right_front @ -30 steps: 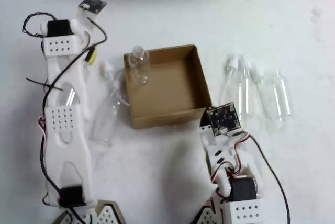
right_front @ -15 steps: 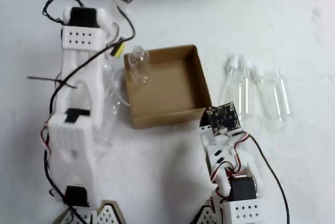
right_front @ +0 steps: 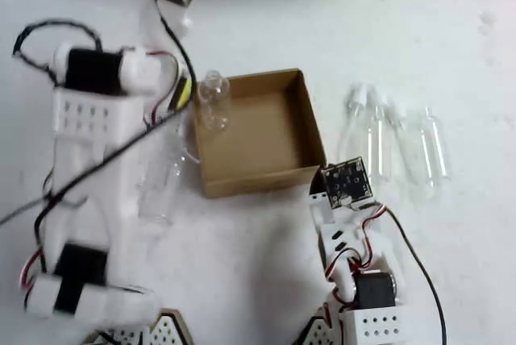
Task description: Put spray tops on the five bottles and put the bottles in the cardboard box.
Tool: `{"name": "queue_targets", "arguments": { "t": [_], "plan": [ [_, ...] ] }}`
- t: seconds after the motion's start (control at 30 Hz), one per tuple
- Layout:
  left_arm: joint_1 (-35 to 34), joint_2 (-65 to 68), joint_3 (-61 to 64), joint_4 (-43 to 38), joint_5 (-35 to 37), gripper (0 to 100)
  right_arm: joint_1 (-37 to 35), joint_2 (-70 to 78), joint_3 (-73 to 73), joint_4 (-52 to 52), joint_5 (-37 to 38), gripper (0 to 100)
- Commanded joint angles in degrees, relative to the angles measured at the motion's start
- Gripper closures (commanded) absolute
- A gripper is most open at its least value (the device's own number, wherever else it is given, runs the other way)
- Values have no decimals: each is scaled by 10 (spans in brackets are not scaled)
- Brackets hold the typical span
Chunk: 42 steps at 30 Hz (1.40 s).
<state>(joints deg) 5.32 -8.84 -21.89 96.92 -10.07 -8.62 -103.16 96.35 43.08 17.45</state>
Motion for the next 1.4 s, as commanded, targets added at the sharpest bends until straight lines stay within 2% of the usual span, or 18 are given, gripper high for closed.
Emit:
{"name": "queue_targets", "arguments": {
  "t": [0.0,0.2,0.43,0.7,0.83,0.97,1.13,1.27,1.37],
  "plan": [
    [29,-134,120,-91,11,965,7,-3,5,0,4,974],
    [54,-303,335,-257,13,965,7,-3,5,0,4,974],
    [99,-442,500,-413,91,962,7,-3,5,0,4,974],
    [101,-580,659,-510,91,962,7,-3,5,0,4,974],
    [101,-648,768,-614,91,962,7,-3,5,0,4,974],
    [107,-678,871,-748,91,962,6,-3,5,0,4,974],
    [152,-677,920,-811,87,962,5,-3,5,0,4,974],
    [142,-676,973,-897,85,961,5,-3,5,0,4,974],
    [137,-676,1020,-937,54,963,5,-3,5,0,4,974]
  ]
}}
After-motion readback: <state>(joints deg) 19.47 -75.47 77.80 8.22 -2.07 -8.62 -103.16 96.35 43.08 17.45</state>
